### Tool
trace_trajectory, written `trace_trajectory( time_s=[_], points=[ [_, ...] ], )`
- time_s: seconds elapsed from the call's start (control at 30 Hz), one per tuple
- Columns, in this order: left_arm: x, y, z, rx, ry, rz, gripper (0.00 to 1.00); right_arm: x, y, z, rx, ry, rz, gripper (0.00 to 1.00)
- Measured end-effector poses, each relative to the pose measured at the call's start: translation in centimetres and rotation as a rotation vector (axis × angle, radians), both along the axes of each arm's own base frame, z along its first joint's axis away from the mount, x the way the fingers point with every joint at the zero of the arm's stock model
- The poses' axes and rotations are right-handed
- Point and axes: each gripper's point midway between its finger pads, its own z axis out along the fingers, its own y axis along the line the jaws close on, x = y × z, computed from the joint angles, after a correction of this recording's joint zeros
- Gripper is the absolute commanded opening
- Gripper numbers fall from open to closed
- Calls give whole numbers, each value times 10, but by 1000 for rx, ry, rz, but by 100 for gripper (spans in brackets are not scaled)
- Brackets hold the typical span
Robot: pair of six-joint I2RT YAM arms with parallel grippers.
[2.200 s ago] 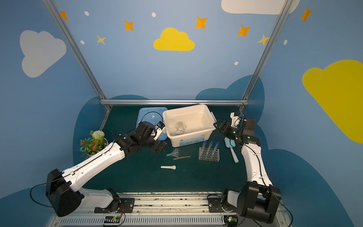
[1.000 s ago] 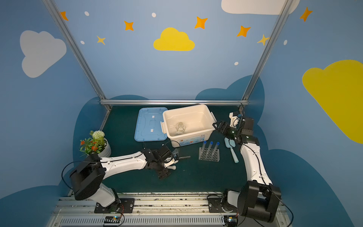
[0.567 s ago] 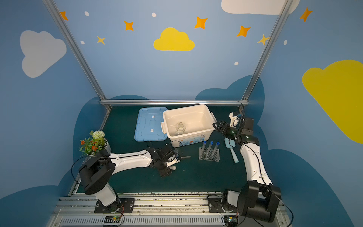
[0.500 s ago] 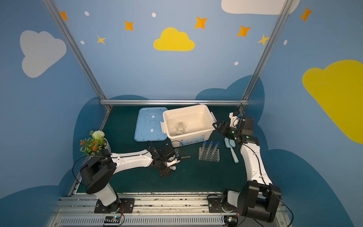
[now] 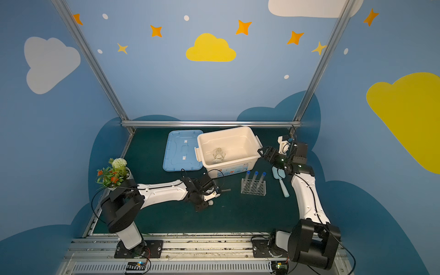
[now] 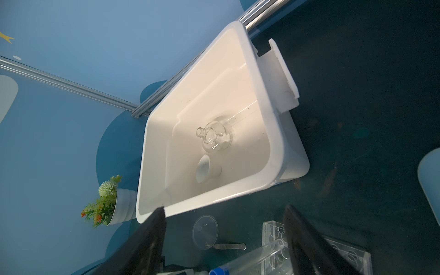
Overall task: Organize the chemistry lab equipment
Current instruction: 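Close the left gripper around the white pestle's handle, then lift the pestle and carry it over the bin with the left gripper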
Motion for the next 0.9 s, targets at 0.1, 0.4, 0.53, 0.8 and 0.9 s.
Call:
trace_trajectory(
  time_s=[0.1, 0.4, 0.53, 0.8, 0.9],
  points=[
    [0, 0, 0, -1, 3, 0, 12, 0, 0, 0, 0, 0, 0, 78],
    [-1, 0, 1, -6, 5, 10, 8, 0, 0, 0, 2, 1, 0, 78],
    [-4, 3, 5, -11, 8, 22, 8, 1, 0, -1, 2, 5, 0, 78],
    [4, -1, 53, -131, -71, 70, 8, 11, 2, -22, 6, 62, 12, 77],
    [10, -1, 75, -191, -108, 99, 8, 18, 3, -27, 2, 72, 20, 75]
  ],
)
